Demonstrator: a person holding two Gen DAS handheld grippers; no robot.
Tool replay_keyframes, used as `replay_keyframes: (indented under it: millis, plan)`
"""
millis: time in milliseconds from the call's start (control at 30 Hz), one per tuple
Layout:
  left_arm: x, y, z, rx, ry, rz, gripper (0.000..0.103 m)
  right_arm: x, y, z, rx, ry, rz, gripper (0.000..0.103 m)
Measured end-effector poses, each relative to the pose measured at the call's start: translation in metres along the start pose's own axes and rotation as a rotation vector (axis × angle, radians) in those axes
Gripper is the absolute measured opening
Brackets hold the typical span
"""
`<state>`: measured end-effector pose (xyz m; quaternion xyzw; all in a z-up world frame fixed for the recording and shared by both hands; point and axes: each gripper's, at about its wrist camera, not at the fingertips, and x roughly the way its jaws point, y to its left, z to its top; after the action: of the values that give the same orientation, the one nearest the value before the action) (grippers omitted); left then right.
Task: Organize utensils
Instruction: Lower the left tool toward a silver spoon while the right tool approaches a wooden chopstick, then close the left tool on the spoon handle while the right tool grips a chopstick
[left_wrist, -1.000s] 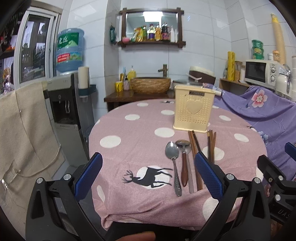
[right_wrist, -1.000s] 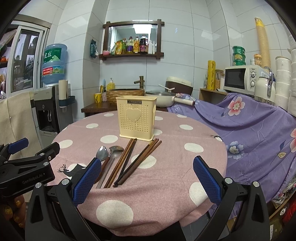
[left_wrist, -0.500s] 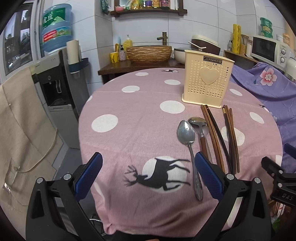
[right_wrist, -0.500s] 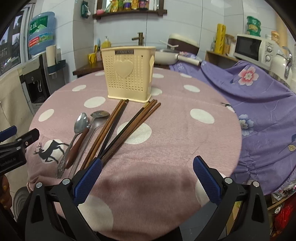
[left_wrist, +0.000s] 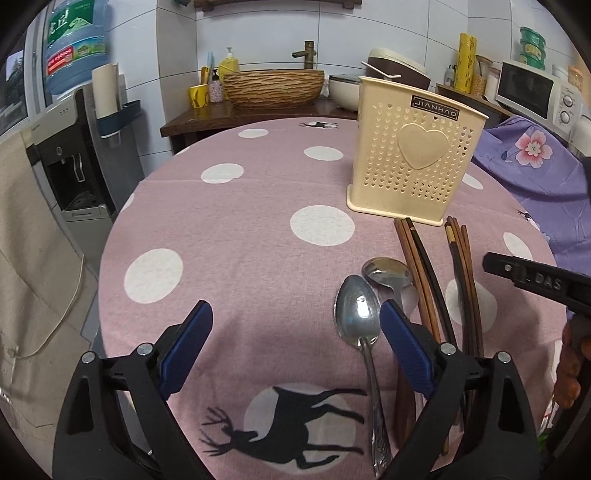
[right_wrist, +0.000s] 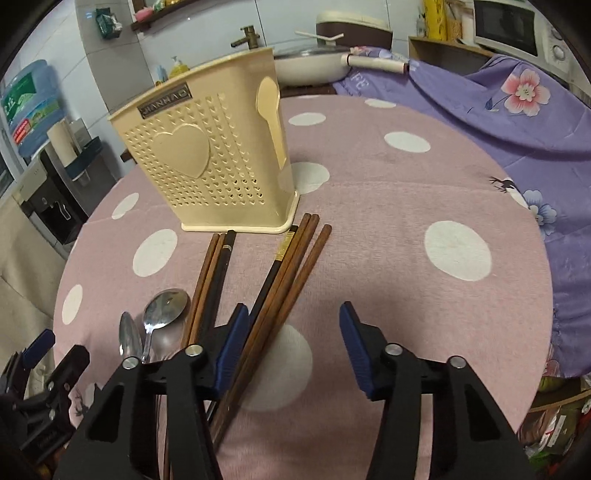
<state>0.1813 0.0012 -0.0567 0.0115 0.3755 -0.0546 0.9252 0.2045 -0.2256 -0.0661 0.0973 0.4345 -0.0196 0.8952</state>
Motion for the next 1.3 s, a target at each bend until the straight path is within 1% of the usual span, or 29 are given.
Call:
replay_keyframes:
  millis: [67, 133, 200, 267, 333, 500, 567, 767, 867, 1000, 1067, 1133, 1200, 1300]
  plan:
    - [0.005, -0.002, 0.002, 0.004, 0.007, -0.004, 0.088, 0.008, 0.003, 0.006, -0.008, 0.016, -0.025, 0.043]
    - [0.009, -0.003, 0.002, 0.007, 0.016, -0.007, 0.086, 0.016, 0.004, 0.010, 0.004, 0.040, -0.042, 0.036]
    - [0.012, -0.003, 0.002, 0.003, 0.024, -0.011, 0.085, 0.021, 0.001, 0.013, 0.030, 0.056, -0.057, 0.031]
    - [0.015, -0.002, 0.002, -0.005, 0.028, -0.017, 0.084, 0.023, -0.002, 0.016, 0.055, 0.059, -0.068, 0.030]
    - [0.018, -0.002, 0.001, -0.005, 0.034, -0.018, 0.084, 0.027, -0.004, 0.018, 0.068, 0.065, -0.081, 0.027]
    - [0.022, -0.004, 0.000, 0.000, 0.040, -0.023, 0.084, 0.040, -0.005, 0.027, 0.102, 0.100, -0.070, 0.019]
    - [0.023, -0.005, 0.000, 0.002, 0.042, -0.026, 0.084, 0.045, -0.005, 0.031, 0.113, 0.109, -0.073, 0.019]
    - [0.025, -0.008, -0.002, 0.004, 0.047, -0.027, 0.083, 0.054, 0.001, 0.042, 0.113, 0.127, -0.119, 0.011]
    - [0.025, -0.010, -0.002, 0.001, 0.050, -0.034, 0.083, 0.055, 0.003, 0.043, 0.109, 0.135, -0.131, 0.010]
    - [0.025, -0.016, 0.001, 0.021, 0.049, -0.036, 0.083, 0.052, 0.002, 0.039, 0.080, 0.136, -0.114, 0.010]
    - [0.028, -0.020, 0.001, 0.038, 0.054, -0.029, 0.080, 0.049, 0.000, 0.037, 0.072, 0.137, -0.103, 0.010]
    - [0.034, -0.021, 0.000, 0.039, 0.078, -0.028, 0.073, 0.046, -0.002, 0.034, 0.059, 0.135, -0.097, 0.011]
    - [0.040, -0.020, 0.000, 0.024, 0.105, -0.032, 0.070, 0.045, -0.001, 0.032, 0.045, 0.138, -0.089, 0.011]
    - [0.048, -0.020, 0.001, -0.001, 0.141, -0.047, 0.070, 0.042, 0.000, 0.027, 0.020, 0.134, -0.085, 0.011]
